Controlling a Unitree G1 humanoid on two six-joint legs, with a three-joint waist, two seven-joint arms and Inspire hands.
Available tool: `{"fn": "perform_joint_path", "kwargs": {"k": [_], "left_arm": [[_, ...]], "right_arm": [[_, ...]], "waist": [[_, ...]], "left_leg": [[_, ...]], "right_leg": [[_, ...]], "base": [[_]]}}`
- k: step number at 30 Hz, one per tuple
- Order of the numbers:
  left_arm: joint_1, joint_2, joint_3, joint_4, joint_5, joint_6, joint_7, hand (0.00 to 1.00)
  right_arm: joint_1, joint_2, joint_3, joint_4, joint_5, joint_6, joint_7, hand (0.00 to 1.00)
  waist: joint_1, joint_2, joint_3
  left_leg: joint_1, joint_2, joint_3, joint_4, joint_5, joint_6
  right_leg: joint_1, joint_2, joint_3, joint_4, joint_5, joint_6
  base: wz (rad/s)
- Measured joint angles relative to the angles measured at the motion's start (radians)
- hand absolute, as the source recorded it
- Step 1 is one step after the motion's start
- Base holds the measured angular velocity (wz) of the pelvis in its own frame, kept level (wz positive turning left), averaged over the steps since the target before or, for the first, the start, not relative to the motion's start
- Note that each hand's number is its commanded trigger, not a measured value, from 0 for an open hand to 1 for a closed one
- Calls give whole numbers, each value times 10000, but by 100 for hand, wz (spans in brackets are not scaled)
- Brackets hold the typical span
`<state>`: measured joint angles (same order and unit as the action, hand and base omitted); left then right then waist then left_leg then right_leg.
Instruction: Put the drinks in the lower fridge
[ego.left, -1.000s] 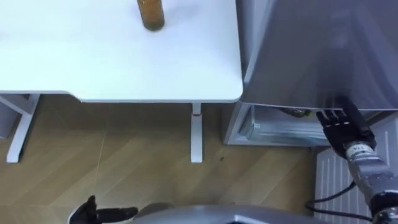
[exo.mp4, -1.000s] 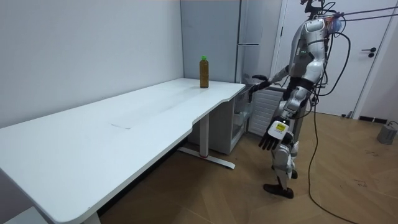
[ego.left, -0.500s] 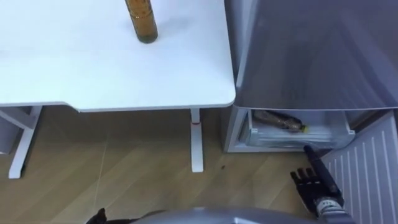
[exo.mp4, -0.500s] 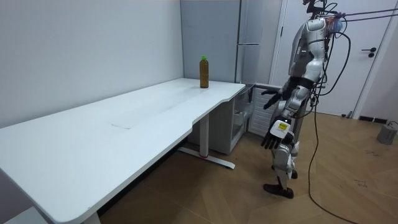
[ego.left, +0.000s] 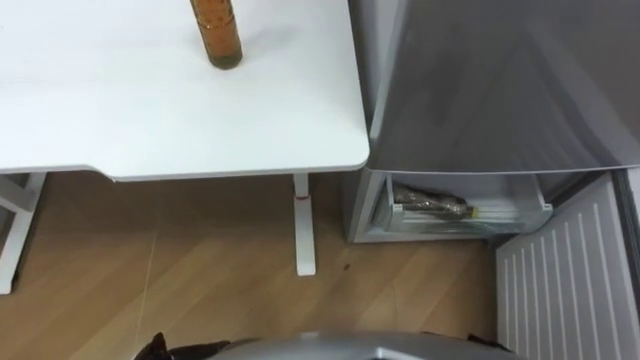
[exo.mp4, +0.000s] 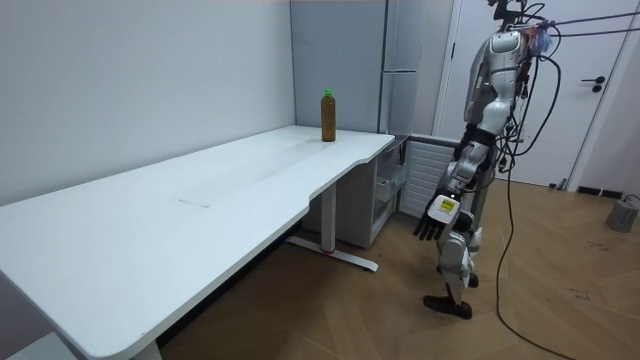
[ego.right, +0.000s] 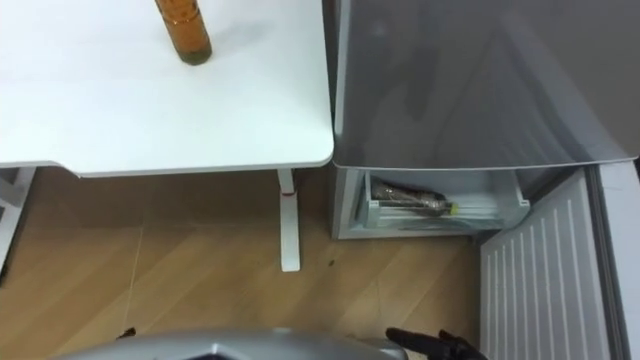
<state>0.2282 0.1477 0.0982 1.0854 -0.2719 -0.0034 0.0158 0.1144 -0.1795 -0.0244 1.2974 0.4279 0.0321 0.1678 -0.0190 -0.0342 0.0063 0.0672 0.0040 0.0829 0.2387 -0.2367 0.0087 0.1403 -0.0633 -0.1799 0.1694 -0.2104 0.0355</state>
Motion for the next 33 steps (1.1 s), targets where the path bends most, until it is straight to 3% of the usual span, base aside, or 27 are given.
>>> {"fn": "perform_joint_path", "kwargs": {"k": [9,13,15,17,22,25,33], "left_arm": [[-358,-62,670,-79,12,77,229,0],[-397,-142,1167,-1282,-130,-24,1068,0],[-411,-146,1360,-1947,-277,-203,1516,0],[-543,-125,1648,-2349,-849,-663,2167,0],[-596,-184,2171,-3497,-1938,-927,3433,0],[-573,-184,2304,-4229,-2490,-1381,4327,0],[-380,-175,2611,-6783,-2534,-1906,6384,0]], "right_arm": [[54,-59,-18,-3,-345,-79,120,0],[32,-74,25,-9,-632,-198,95,0],[39,-76,19,-6,-631,-227,68,0],[63,-80,0,-12,-632,-267,43,0],[173,-85,-181,-116,-949,-411,-36,0],[236,-86,-180,-138,-999,-540,-53,0],[451,-79,-424,-227,-1278,-565,-135,0]], "waist": [[260,92,-19],[301,96,-2],[368,147,-19],[430,148,-8],[566,218,-26],[645,243,-39],[781,265,-52]], "left_leg": [[163,54,119,-57,-32,-38],[152,95,108,-45,-40,-53],[145,104,104,-47,-41,-55],[168,106,104,-76,-41,-55],[141,106,35,-88,-38,-58],[199,97,37,-166,-19,-74],[476,91,11,-346,-15,-81]], "right_leg": [[55,61,167,7,11,-12],[70,91,110,12,35,-51],[70,98,108,11,48,-67],[101,104,131,11,55,-67],[56,115,147,11,72,-73],[68,113,150,7,73,-73],[221,119,126,6,72,-72]], "base": [[-4],[0],[0],[0],[0],[0],[-1]]}}
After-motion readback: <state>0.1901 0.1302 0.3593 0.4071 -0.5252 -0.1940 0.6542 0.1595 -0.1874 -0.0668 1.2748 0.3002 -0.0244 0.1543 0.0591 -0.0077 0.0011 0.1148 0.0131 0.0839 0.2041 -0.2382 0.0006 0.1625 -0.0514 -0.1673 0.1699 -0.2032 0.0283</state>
